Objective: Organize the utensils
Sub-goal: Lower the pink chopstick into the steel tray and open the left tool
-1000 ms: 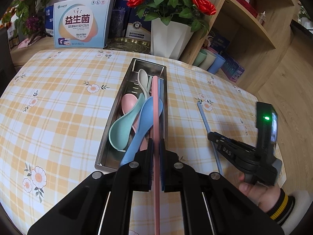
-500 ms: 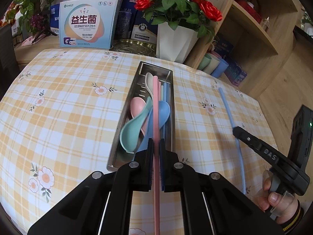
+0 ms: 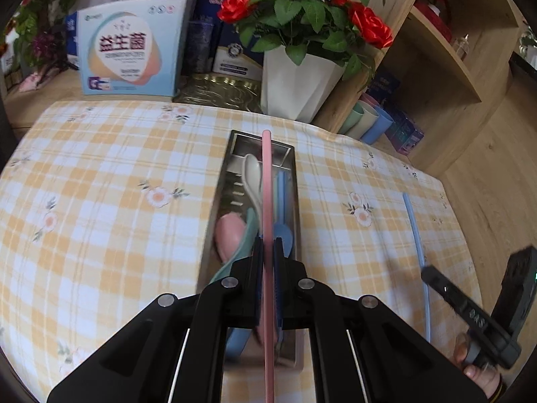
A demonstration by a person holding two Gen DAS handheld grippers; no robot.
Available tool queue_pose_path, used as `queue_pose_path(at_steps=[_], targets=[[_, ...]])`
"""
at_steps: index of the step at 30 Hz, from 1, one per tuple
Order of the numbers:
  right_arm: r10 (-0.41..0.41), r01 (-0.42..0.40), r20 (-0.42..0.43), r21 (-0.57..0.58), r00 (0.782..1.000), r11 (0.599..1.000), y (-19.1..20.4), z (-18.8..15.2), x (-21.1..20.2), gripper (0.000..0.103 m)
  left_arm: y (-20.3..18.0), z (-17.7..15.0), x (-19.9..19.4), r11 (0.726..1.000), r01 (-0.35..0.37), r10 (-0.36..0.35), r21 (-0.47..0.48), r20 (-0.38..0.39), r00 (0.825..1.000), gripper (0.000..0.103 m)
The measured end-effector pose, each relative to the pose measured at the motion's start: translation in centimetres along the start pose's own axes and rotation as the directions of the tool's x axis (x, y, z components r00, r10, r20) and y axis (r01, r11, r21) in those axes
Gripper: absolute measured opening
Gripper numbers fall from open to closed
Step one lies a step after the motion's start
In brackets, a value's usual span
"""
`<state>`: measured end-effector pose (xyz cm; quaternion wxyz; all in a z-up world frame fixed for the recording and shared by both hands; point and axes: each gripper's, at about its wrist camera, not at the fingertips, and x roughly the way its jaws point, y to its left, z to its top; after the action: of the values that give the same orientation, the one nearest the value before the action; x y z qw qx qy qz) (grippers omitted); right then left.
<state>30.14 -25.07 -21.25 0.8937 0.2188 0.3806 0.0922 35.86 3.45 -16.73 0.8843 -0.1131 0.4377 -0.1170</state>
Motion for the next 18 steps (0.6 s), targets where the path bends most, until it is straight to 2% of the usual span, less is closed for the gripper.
queue_pose_path(at_steps=[2, 7, 15, 18], targets=[[-0.005, 0.005, 0.005, 0.007, 1.0, 1.0, -0.5, 0.1, -0.1, 0.006, -0.4, 0.6, 1.3, 0.999, 0.03, -0.03, 0.01, -0.038, 0.999, 0.006], [-0.016, 0.016, 0.012, 0.029, 1.0, 0.999, -1.6, 0.3, -0.4, 0.006, -1.2, 0.7, 3.8, 0.998, 0.027, -0.021, 0.06, -0.088, 0.996, 0.006], [-0.036, 0.036, 0.006, 0.056, 0.999, 0.998, -2.8, 0.2, -0.3, 0.006, -0.6, 0.7, 7.0, 0.998, 0.045, -0.036, 0.049, -0.171, 0.985, 0.006], [-0.035, 0.035, 0.011, 0.058, 0.999, 0.998, -2.9, 0.3, -0.4, 0.006, -0.6, 0.7, 7.4, 0.998, 0.038, -0.028, 0.053, -0.178, 0.984, 0.006]])
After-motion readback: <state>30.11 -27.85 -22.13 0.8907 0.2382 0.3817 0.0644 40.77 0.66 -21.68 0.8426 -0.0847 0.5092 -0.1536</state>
